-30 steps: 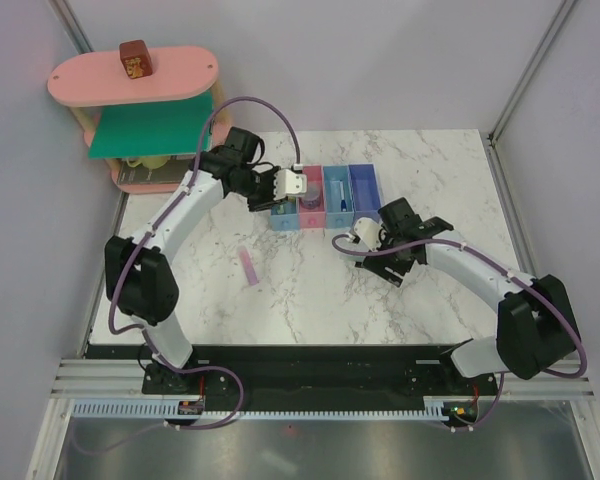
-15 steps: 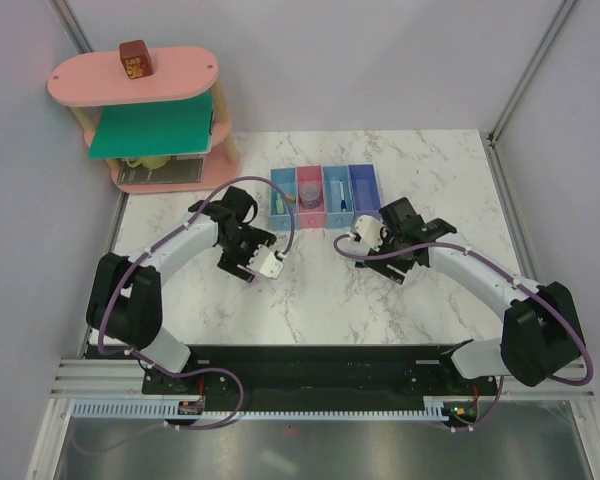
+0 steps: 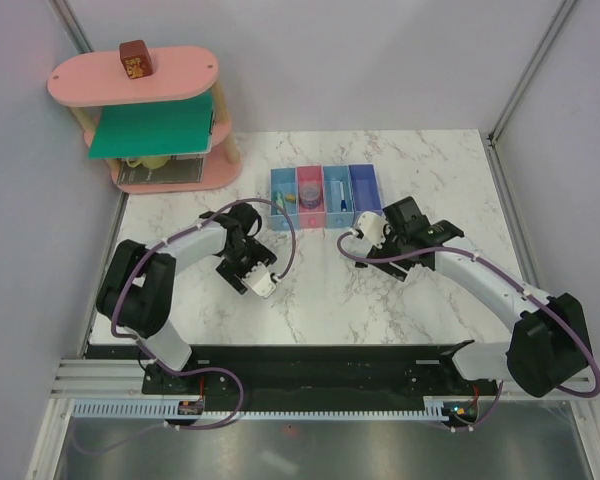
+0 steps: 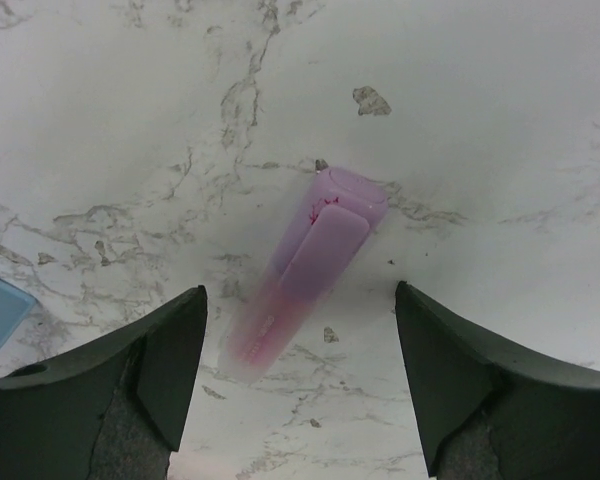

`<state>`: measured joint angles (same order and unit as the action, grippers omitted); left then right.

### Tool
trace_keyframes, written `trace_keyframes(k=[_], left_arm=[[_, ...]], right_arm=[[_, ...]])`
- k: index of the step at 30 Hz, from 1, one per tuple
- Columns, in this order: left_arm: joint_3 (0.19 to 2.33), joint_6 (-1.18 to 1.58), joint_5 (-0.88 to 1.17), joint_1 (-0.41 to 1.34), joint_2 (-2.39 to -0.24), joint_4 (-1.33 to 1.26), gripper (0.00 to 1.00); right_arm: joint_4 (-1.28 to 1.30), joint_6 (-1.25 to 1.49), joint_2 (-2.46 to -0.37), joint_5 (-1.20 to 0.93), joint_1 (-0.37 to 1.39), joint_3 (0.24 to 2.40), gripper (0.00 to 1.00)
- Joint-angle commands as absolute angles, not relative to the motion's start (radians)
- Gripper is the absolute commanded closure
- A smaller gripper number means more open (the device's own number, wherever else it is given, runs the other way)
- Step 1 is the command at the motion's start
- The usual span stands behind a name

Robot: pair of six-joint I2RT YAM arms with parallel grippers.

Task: Sort the stationery into containers
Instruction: Pick up the pen from the center of the board.

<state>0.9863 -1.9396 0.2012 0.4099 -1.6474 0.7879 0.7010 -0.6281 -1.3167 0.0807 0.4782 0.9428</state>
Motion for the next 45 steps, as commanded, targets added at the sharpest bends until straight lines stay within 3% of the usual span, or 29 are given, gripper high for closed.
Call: trace_keyframes(k=[1, 19, 22, 28, 37, 38, 45], left_arm=[[0.982, -2.109, 0.181, 0.416, -1.692, 0.738, 0.18], [0.988, -2.356, 0.034, 0.440, -1.816, 0.765, 0.25], [0.996, -2.356, 0.035, 0.454, -1.831, 0.784, 0.34], [1.000, -2.349, 0.034, 0.469, -1.839, 0.821, 0.39], [0.974, -2.264, 0.061, 0.500, -1.806, 0.830, 0.78], [0.973, -2.229, 0.061, 0.508, -1.801, 0.831, 0.97], [1.063, -1.942, 0.231, 0.529, -1.692, 0.967, 0.98]], right_arm=[[0.678, -0.618, -1.276, 0.098, 0.480, 0.945, 0.20], [0.637, -0.598, -1.239, 0.100, 0.480, 0.930, 0.20], [0.635, -0.598, -1.233, 0.097, 0.480, 0.930, 0.20], [0.635, -0.598, -1.223, 0.090, 0.480, 0.928, 0.20], [0.644, -0.592, -1.204, 0.090, 0.480, 0.936, 0.20], [0.647, -0.592, -1.201, 0.092, 0.480, 0.937, 0.20], [0.626, -0.574, -1.195, 0.110, 0.479, 0.928, 0.20]])
